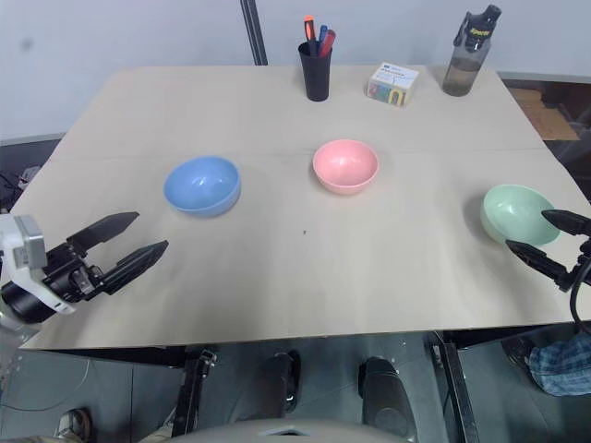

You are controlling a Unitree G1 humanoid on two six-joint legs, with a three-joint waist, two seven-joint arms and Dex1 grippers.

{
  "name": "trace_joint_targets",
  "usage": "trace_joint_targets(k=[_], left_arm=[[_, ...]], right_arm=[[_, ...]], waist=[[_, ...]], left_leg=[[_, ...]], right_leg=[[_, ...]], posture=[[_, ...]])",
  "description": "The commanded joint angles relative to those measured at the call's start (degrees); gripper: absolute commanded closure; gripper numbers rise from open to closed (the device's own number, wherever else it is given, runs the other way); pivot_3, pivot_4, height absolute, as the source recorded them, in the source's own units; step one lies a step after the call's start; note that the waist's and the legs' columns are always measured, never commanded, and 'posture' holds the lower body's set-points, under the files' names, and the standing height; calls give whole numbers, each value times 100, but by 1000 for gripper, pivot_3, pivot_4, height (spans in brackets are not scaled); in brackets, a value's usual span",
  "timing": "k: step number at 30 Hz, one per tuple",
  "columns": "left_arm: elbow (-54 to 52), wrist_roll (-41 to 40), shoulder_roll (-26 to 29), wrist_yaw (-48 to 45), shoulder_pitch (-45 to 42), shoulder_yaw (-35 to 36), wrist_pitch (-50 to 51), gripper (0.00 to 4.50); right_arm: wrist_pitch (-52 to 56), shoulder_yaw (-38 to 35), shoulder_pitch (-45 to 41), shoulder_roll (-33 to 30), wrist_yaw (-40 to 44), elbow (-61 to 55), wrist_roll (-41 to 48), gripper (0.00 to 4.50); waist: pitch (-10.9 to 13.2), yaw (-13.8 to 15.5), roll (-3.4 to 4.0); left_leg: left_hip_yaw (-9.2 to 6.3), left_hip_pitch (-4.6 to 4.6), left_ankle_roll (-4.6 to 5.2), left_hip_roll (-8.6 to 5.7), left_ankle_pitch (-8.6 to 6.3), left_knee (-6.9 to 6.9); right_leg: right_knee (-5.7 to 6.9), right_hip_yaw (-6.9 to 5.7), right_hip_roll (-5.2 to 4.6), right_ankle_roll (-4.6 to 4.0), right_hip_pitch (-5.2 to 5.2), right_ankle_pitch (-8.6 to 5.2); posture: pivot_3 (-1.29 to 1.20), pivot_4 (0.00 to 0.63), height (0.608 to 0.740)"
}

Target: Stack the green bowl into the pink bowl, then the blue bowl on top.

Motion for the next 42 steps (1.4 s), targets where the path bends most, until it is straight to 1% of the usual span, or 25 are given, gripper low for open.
trace_joint_targets(k=[1,4,8,11,15,20,22,24,26,28,30,31,32,35,37,42], left_arm=[[-186,-53,-24,78,-69,104,-67,4],[-215,-149,-82,244,-300,-186,99,4],[-291,-86,-211,452,-400,-383,142,4],[-341,-46,-262,607,-444,-498,200,4],[-462,-32,-329,880,-526,-711,312,4],[-688,49,-501,1012,-608,-989,212,4],[-728,-9,-578,1056,-647,-1042,214,4],[-762,23,-664,1096,-657,-1134,181,4],[-772,-13,-777,1127,-665,-1192,159,4],[-805,-35,-859,1125,-678,-1228,111,4],[-844,-67,-901,1111,-684,-1214,85,4],[-868,-132,-909,1085,-670,-1172,89,4],[-897,-169,-899,1035,-627,-1116,70,4],[-948,-215,-857,955,-541,-1021,24,4],[-993,-236,-850,964,-476,-937,-3,4],[-1326,-276,-921,1010,-49,-769,-60,4]], right_arm=[[-158,7,-134,14,-7,15,-11,0],[-300,208,-330,93,-85,66,-82,0],[-411,390,-452,188,-165,54,-140,0],[-388,510,-538,224,-205,-9,-115,0],[-256,883,-789,236,-338,-286,-147,0],[-235,1550,-1239,399,-621,-686,-334,0],[-118,1836,-1458,503,-641,-828,-262,0],[-59,2408,-1924,746,-758,-980,-378,0],[-207,3111,-2551,1124,-852,-971,-722,0],[-388,3578,-3085,1477,-881,-808,-979,0],[-568,3897,-3383,1550,-871,-636,-1354,0],[-715,4068,-3537,1570,-891,-497,-1599,0],[-804,4226,-3754,1649,-844,-307,-1711,0],[-922,4441,-4193,1832,-768,146,-1855,0],[-1129,4607,-4491,1943,-776,543,-2112,0],[-1912,5078,-5138,2375,-593,1607,-2622,0]], waist=[[0,0,0],[0,-1,0],[0,-1,0],[0,2,0],[-1,-4,0],[0,0,0],[0,4,0],[-1,-20,0],[-1,-34,-1],[0,-65,0],[0,-50,0],[1,10,-2],[1,27,-2],[1,0,-3],[1,-1,-3],[2,-33,-2]], left_leg=[[0,0,0,0,0,0],[-1,2,0,0,0,1],[-1,0,0,0,0,2],[-2,0,0,0,0,0],[-3,2,1,0,1,2],[-4,3,1,1,1,5],[-4,0,1,1,1,4],[-5,2,1,1,1,4],[-5,3,1,4,1,5],[-4,6,0,14,2,6],[-6,4,0,25,2,7],[-8,2,0,30,2,7],[-13,-2,-1,31,1,6],[-8,-3,-3,33,0,6],[-9,-1,-3,36,0,6],[-8,2,-3,46,0,5]], right_leg=[[0,0,0,0,0,0],[0,0,1,0,1,0],[1,0,1,0,2,0],[2,0,5,0,2,1],[4,0,6,0,3,1],[6,2,8,-1,3,2],[6,2,9,-1,2,2],[5,2,10,-3,3,3],[7,2,13,-4,3,5],[8,4,25,-12,2,10],[8,4,37,-15,1,12],[7,4,44,-17,1,13],[5,3,49,-37,1,24],[1,3,50,-40,0,26],[2,3,53,-41,0,26],[4,3,63,-50,-4,32]], posture=[[0,150,740],[0,150,740],[0,150,740],[0,150,740],[0,150,740],[0,150,740],[0,150,740],[0,150,740],[0,150,740],[0,150,740],[0,150,740],[0,150,740],[0,150,740],[0,150,740],[0,150,740],[0,150,740]])
